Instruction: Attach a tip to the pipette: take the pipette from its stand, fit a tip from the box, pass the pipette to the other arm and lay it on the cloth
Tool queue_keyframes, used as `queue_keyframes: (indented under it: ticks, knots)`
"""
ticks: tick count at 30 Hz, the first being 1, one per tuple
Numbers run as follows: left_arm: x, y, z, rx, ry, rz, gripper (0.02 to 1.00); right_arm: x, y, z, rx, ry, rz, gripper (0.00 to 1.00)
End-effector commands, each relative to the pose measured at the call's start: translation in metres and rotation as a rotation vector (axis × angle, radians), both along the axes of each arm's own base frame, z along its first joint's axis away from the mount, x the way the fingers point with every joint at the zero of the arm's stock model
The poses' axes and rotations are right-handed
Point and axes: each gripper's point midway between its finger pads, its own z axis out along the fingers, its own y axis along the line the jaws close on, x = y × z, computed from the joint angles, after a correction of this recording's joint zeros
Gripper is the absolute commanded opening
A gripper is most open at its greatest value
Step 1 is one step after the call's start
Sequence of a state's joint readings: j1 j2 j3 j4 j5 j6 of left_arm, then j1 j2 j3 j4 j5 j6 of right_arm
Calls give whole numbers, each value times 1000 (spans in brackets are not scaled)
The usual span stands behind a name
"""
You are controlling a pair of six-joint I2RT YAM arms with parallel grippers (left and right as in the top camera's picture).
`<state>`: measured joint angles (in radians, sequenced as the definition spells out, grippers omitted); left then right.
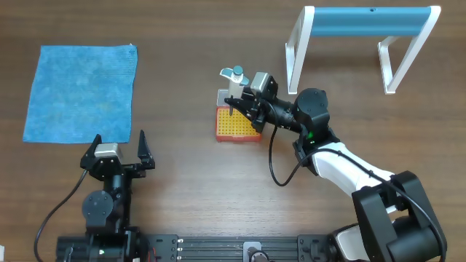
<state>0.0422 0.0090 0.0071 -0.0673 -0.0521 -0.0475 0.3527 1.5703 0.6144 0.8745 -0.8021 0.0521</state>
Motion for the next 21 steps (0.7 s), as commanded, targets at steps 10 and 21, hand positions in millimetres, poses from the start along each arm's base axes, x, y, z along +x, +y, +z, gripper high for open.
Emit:
queue_keyframes:
  ticks: [10,21]
  knots:
    - [0,2,-1,-4,1,12,998,6,-8,-22,-71,-3,-59,75]
    - [0,2,-1,-4,1,12,998,7,-7,-30,-89,-8,-55,75]
